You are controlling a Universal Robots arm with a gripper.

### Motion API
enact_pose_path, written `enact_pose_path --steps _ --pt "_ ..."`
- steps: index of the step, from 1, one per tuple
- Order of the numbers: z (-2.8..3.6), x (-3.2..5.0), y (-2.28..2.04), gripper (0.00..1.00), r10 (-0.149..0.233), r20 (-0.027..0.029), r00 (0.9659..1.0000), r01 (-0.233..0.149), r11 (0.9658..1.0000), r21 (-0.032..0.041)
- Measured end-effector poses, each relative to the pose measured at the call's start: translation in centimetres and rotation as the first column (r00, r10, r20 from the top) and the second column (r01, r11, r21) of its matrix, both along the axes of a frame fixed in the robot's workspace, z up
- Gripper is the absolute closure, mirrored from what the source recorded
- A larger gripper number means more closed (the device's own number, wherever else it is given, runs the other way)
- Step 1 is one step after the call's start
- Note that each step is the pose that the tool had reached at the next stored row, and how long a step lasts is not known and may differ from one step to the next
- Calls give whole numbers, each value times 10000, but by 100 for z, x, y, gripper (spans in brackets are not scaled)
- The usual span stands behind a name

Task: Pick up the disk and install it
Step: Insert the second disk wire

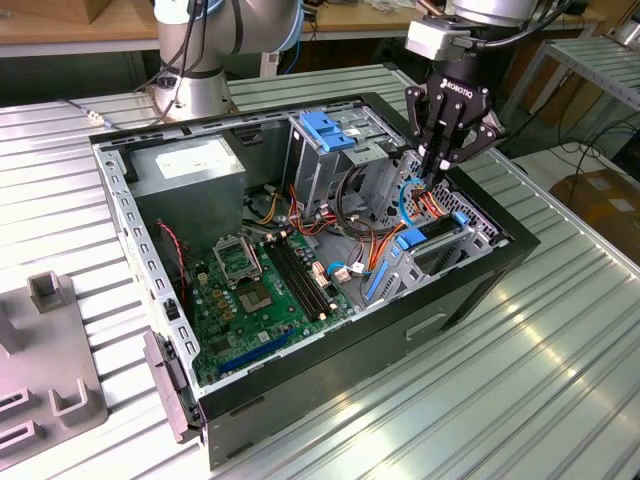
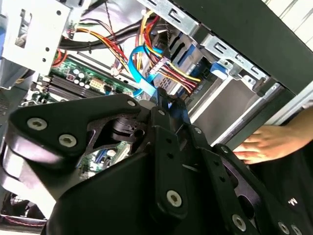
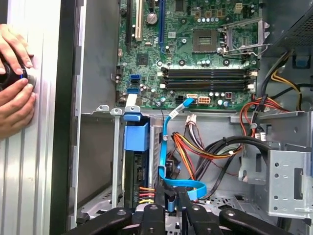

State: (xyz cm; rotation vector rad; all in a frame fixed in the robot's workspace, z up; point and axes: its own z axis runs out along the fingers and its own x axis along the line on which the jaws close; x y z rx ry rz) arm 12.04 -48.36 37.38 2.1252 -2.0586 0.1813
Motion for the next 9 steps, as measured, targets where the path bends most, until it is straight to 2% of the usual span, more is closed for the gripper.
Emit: enact_pose_path --steps 1,2,6,7,8,9 --pt "-10 0 0 76 0 1 10000 0 9999 -148" --pt "-16 0 0 76 0 1 10000 0 9998 -221" --pt "-39 0 0 77 0 3 10000 0 9988 -486" --pt "-44 0 0 84 0 3 10000 0 9986 -534" --pt "-58 0 0 84 0 4 10000 0 9980 -627" --pt "-68 0 0 84 0 12 10000 1 9980 -638"
